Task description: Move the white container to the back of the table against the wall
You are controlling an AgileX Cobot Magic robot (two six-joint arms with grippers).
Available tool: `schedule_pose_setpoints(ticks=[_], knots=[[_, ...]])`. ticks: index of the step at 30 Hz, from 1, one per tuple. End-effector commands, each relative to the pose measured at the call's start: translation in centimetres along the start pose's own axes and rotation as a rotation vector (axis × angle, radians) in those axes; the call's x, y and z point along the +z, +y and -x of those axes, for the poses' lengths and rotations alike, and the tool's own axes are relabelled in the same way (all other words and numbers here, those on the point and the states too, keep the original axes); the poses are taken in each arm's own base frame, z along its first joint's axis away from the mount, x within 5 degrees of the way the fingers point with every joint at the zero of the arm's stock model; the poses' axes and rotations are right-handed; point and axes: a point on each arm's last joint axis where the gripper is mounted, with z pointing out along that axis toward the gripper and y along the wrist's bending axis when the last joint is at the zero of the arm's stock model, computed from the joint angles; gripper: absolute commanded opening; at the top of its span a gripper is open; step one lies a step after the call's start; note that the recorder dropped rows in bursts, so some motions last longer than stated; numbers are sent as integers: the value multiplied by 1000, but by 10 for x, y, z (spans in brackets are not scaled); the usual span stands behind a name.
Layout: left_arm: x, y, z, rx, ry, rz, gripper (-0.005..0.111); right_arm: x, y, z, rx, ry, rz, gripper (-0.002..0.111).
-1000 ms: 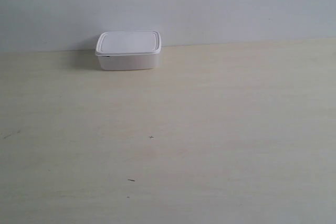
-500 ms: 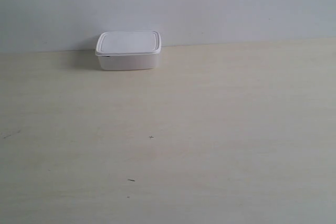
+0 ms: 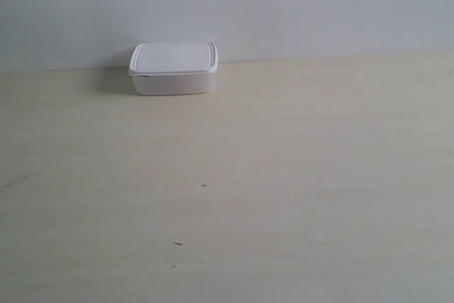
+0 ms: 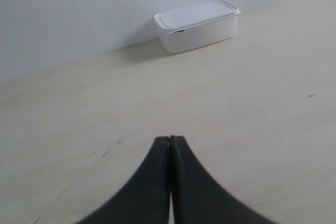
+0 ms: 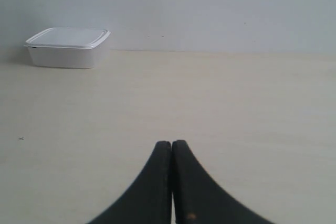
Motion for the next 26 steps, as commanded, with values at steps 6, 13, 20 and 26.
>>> schedule_pose_setpoints(ticks=[6, 13, 20, 26], knots=[[0, 0, -1, -10, -4, 4, 0, 0, 0, 0, -1, -18, -6, 0], [0, 0, -1, -10, -4, 4, 0, 0, 0, 0, -1, -14, -6, 0], [0, 0, -1, -10, -4, 4, 0, 0, 0, 0, -1, -14, -6, 0], [0, 0, -1, -10, -4, 4, 0, 0, 0, 0, -1, -14, -6, 0]])
